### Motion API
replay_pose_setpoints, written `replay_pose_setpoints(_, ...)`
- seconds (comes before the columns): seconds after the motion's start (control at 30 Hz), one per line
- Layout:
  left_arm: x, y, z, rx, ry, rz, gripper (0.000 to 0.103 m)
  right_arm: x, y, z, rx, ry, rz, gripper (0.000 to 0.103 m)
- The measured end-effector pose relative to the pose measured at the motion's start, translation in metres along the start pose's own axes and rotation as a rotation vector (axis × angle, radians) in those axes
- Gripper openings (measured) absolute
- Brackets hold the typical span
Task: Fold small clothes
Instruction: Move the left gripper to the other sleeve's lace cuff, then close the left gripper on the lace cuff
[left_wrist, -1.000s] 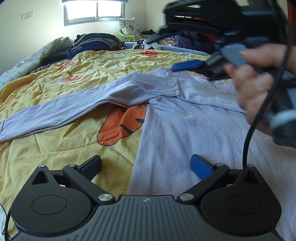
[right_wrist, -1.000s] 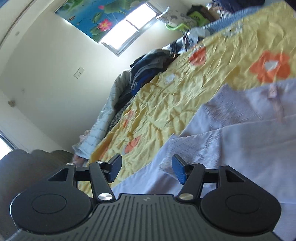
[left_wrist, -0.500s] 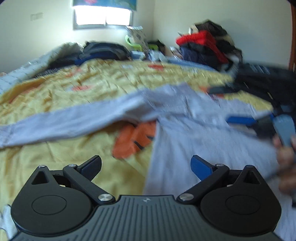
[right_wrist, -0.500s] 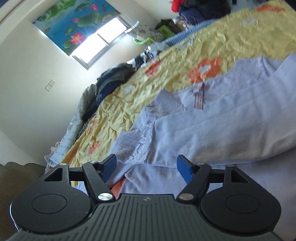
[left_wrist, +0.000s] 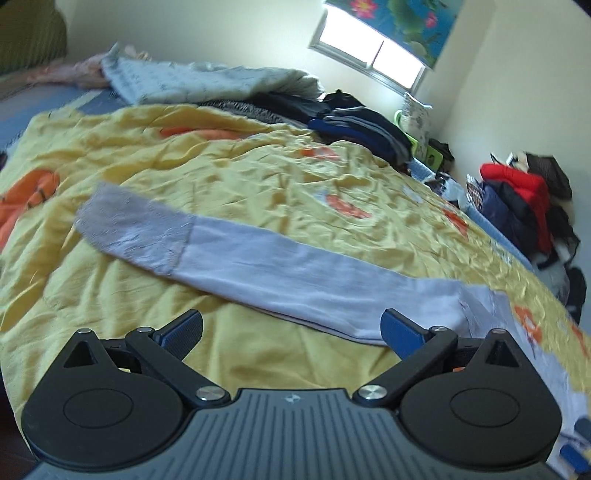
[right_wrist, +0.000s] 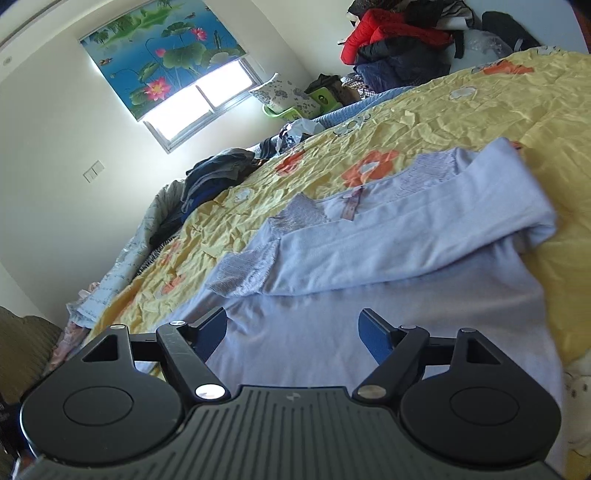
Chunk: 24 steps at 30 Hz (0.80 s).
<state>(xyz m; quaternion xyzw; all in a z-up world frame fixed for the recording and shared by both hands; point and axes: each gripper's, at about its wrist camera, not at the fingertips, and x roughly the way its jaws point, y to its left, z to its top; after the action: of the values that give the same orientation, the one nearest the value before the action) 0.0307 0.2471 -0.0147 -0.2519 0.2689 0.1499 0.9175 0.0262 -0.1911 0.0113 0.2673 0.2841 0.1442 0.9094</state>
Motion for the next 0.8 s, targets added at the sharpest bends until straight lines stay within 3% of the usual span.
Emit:
replay_pose_setpoints(0.23, 0.02, 0.071, 0.005, -0.315, 0.018, -0.218, 0.103, -0.025, -0.001, -0.015, -0.065, -0.042, -0.068, 0.079)
replay_pose_setpoints(0.33, 0.023, 0.087, 0.008, -0.4, 0.008, -0.284, 0.103, -0.028, -0.003, -0.017, -0.056, -0.047, -0.066, 0.08)
replay_pose_setpoints(0.57, 0.032, 0.103, 0.018, -0.47, -0.051, -0.323, 0.103, -0.024, -0.003, -0.019, -0.048, -0.032, -0.05, 0.081)
replay_pose_setpoints(0.8, 0.045, 0.109, 0.03, -0.514, -0.101, -0.31, 0.103, -0.023, 0.001, -0.022, -0.054, -0.033, -0.054, 0.081)
